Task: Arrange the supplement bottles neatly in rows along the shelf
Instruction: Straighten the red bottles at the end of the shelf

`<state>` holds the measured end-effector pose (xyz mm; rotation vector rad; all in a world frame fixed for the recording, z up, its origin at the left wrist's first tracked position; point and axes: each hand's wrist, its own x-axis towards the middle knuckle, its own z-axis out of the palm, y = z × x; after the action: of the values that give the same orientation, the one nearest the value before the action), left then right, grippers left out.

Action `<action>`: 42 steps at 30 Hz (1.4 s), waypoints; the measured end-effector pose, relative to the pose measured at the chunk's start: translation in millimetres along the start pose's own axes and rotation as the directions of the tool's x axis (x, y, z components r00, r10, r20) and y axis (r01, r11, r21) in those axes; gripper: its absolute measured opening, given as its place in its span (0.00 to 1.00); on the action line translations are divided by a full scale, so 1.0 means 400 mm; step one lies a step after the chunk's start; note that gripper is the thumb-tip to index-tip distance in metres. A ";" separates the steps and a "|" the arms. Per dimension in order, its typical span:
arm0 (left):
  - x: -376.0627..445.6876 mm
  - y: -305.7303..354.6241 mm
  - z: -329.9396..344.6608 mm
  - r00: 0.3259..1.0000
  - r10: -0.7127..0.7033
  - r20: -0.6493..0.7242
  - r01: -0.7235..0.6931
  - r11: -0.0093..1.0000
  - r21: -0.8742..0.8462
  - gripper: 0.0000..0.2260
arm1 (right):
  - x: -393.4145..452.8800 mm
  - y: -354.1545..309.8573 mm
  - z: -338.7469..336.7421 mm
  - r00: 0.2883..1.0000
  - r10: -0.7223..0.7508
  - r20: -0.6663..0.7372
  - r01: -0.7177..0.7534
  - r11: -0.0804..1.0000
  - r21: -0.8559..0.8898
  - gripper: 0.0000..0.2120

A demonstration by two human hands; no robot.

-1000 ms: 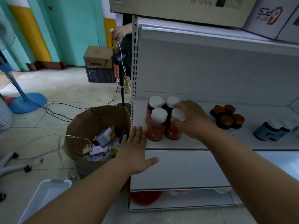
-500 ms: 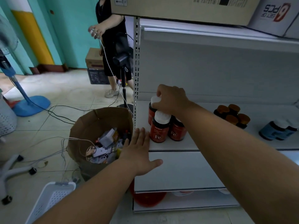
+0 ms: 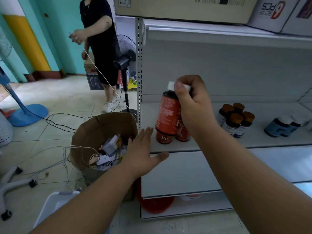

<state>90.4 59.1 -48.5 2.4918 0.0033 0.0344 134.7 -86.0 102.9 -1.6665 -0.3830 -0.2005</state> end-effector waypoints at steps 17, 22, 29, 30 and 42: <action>-0.178 0.199 -0.081 0.996 -0.081 -0.023 0.022 0.511 -0.859 0.30 | -0.093 -0.046 -0.075 0.937 0.216 0.275 -0.291 0.917 0.273 0.11; -0.194 0.186 -0.082 0.996 -0.033 0.083 0.089 0.380 -0.921 0.31 | -0.095 -0.047 -0.083 0.905 0.288 0.315 -0.386 0.866 0.318 0.07; -0.193 0.197 -0.075 0.995 -0.040 0.088 0.093 0.155 -0.983 0.28 | -0.106 -0.045 -0.059 0.907 0.277 0.317 -0.373 0.878 0.299 0.11; -0.195 0.198 -0.078 0.992 -0.033 0.123 0.125 0.084 -0.989 0.29 | -0.106 -0.042 -0.059 0.895 0.286 0.342 -0.399 0.856 0.328 0.10; -0.203 0.198 -0.073 0.966 0.018 0.256 0.257 -0.052 -0.965 0.28 | -0.112 -0.054 -0.066 0.863 0.338 0.375 -0.455 0.842 0.289 0.14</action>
<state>8.1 13.0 20.7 0.8637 0.0906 -0.2250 87.5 -116.1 111.0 -1.3620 -0.2724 0.4360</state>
